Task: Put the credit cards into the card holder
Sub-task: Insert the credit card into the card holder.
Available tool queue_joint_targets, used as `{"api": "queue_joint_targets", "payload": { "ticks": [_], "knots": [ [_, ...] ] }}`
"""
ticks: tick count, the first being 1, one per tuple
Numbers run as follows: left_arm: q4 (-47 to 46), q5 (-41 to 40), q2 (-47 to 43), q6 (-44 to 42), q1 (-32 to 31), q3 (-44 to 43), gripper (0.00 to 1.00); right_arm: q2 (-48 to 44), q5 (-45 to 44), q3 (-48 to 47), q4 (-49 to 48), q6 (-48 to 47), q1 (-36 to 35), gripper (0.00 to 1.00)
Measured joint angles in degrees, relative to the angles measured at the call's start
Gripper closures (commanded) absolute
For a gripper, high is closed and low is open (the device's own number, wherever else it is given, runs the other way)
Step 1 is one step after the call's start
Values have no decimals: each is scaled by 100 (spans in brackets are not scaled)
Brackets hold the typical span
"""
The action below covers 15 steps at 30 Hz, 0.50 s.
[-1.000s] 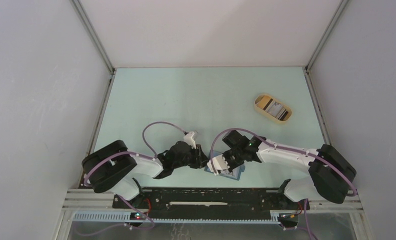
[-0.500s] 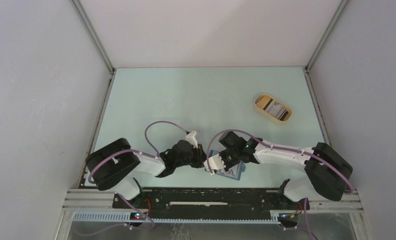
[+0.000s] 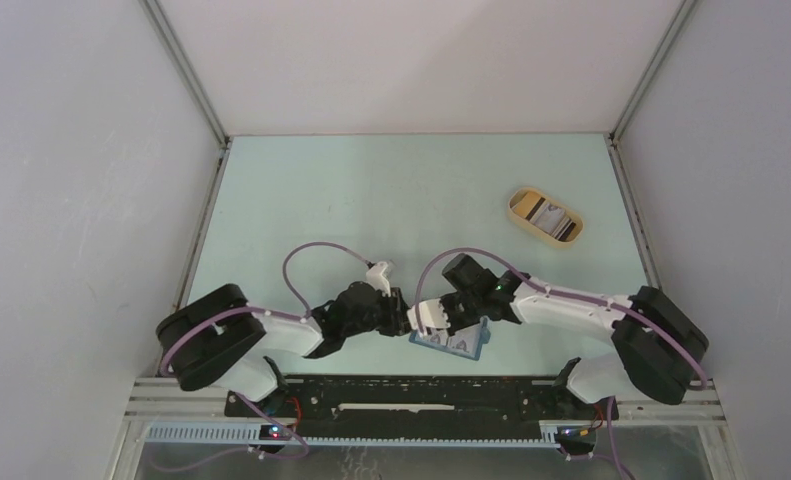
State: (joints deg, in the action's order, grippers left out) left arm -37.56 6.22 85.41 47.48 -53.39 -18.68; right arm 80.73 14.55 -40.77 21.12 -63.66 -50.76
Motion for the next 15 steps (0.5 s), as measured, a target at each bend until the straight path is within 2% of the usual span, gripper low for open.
{"api": "queue_joint_targets", "payload": {
  "ticks": [6, 7, 8, 9, 10, 11, 13, 15],
  "knots": [
    [13, -273, -1215, -188, 0, 474, 67, -907, 813, -354, 667, 629, 809, 98],
    [44, -313, -1429, -251, 0, 529, 67, -1113, 1036, -522, 778, 776, 1034, 92],
    [59, -343, -1663, -302, 0, 588, 67, -1270, 1204, -640, 835, 881, 1204, 81],
    [122, -424, -1963, -402, 0, 640, 66, -1502, 1495, -782, 892, 1034, 1480, 67],
    [195, -505, -2304, -498, -2, 702, 66, -1700, 1716, -876, 907, 1202, 1733, 48],
    [275, -601, -2667, -603, -2, 752, 65, -1928, 2013, -957, 914, 1414, 2044, 40],
    [485, -782, -3366, -813, -2, 815, 58, -2188, 2476, -1043, 957, 1779, 2474, 35],
    [688, -973, -4070, -1054, -2, 857, 44, -2166, 3042, -1152, 1217, 1891, 2684, 37]
  ]
}}
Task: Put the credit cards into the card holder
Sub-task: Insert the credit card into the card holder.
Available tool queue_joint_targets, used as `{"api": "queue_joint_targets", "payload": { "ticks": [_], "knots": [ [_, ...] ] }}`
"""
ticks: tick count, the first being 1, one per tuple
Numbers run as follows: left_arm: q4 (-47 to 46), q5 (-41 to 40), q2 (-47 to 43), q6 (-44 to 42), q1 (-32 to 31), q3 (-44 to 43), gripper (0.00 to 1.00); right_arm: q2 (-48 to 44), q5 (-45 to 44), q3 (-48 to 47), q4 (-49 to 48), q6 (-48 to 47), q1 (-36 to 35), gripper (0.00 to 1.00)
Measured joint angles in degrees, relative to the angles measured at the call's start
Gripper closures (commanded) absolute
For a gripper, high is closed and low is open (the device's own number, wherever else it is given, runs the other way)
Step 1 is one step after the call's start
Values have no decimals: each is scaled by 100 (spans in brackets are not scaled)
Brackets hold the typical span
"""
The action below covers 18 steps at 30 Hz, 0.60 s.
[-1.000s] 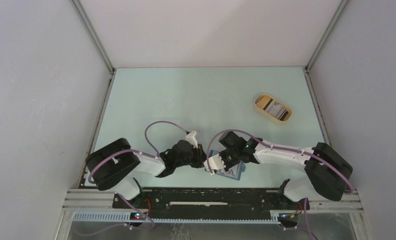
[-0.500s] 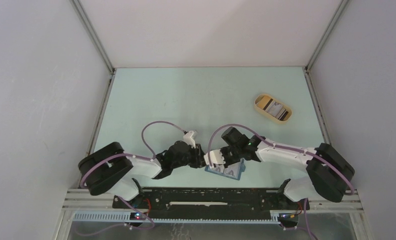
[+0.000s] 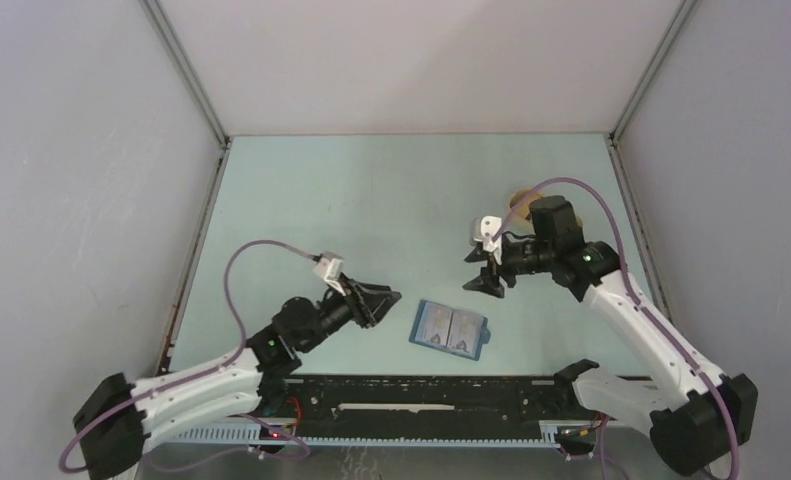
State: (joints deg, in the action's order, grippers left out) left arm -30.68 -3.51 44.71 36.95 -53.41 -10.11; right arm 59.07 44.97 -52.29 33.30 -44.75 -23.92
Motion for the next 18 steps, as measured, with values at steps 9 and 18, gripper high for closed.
{"api": "queue_joint_targets", "payload": {
  "ticks": [9, 18],
  "knots": [
    [581, -881, -2354, -426, 2, 542, 0, 645, -157, 654, 940, -955, -1770, 62],
    [892, -942, -1781, -424, 7, 702, 0, 1523, -1469, 988, 1023, -1331, -2721, 95]
  ]
}}
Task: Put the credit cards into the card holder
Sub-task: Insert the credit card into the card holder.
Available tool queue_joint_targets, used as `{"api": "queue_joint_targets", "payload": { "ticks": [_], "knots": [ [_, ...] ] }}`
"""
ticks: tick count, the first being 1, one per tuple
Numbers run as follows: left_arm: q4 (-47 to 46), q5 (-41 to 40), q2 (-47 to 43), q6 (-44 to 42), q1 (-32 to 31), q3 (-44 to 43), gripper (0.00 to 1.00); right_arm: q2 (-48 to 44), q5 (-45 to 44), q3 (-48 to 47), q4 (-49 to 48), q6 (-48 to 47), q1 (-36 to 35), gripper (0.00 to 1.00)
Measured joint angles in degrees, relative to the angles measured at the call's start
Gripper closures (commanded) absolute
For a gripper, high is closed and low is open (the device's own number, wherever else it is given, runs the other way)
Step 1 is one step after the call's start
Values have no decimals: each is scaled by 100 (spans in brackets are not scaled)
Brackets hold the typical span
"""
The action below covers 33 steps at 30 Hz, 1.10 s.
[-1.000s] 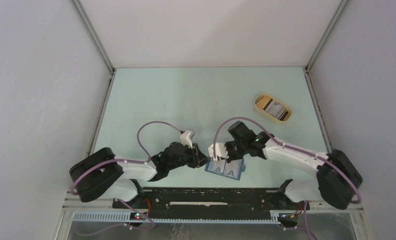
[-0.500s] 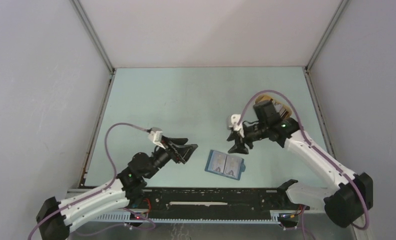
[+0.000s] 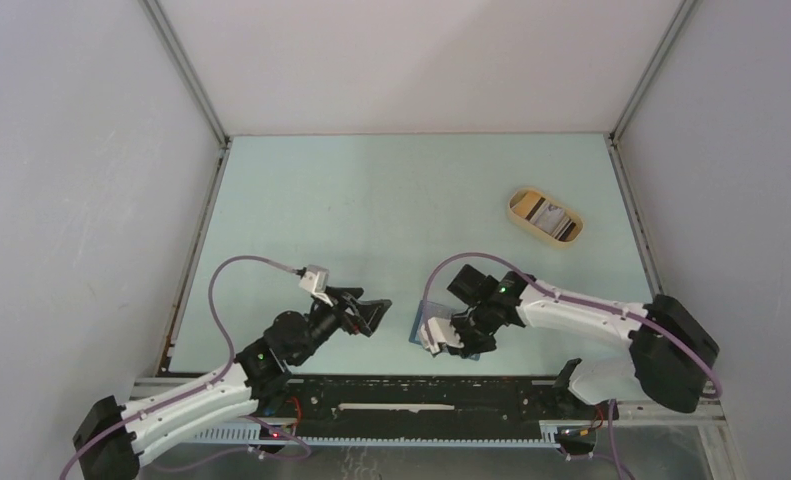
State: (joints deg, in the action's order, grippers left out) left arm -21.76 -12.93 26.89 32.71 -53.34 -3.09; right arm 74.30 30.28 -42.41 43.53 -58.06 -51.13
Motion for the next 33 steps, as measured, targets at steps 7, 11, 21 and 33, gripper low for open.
{"api": "queue_joint_targets", "payload": {
  "ticks": [7, 11, 21, 33],
  "knots": [
    [0, -138, 483, 63, 0, 0, 0, 393, -505, 0, -199, 227, -407, 100],
    [-144, -153, 629, 181, 0, 15, 1, 509, -566, -17, -275, 302, -487, 100],
    [-358, -142, 761, 337, 0, 42, 1, 737, -688, -46, -269, 361, -487, 100],
    [-798, 216, 1023, 608, 0, 195, 3, 767, -1226, -116, -511, 734, 555, 100]
  ]
}}
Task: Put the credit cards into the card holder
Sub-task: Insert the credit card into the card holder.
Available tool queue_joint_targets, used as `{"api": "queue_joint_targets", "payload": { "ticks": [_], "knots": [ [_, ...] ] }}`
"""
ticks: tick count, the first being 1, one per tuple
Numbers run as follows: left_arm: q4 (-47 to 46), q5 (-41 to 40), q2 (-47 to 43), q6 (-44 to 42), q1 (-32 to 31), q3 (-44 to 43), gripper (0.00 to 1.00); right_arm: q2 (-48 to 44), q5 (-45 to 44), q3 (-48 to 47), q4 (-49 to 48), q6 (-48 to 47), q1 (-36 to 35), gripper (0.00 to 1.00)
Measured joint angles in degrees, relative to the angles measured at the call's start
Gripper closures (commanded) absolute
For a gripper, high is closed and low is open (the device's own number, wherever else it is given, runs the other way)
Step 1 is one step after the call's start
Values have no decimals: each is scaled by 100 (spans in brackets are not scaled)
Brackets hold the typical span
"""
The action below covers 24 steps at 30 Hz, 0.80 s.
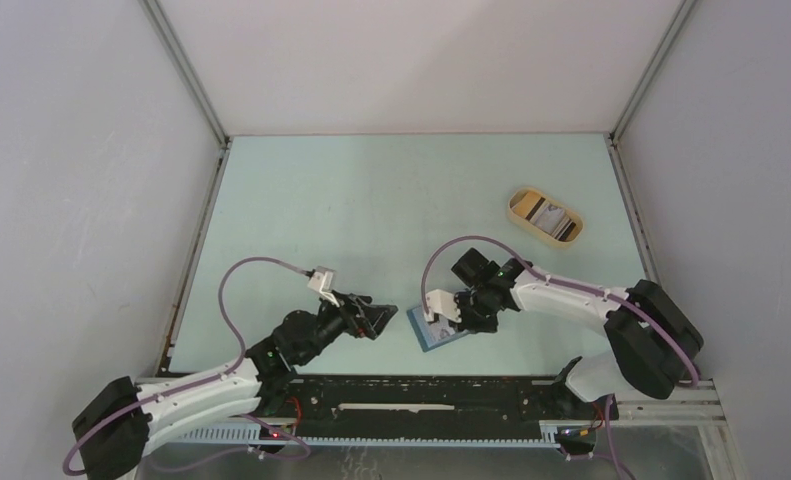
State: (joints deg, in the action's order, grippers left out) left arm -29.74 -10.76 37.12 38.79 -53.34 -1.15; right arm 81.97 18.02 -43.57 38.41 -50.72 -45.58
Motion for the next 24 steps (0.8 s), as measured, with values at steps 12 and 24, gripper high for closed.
{"api": "queue_joint_targets", "payload": {
  "ticks": [12, 24],
  "knots": [
    [-675, 435, 737, 328, 0, -2, 5, -216, 319, -144, 125, 107, 511, 92],
    [-1506, 870, 1950, 732, 0, -15, 14, -531, 1419, -417, 533, 173, 789, 84]
  ]
}}
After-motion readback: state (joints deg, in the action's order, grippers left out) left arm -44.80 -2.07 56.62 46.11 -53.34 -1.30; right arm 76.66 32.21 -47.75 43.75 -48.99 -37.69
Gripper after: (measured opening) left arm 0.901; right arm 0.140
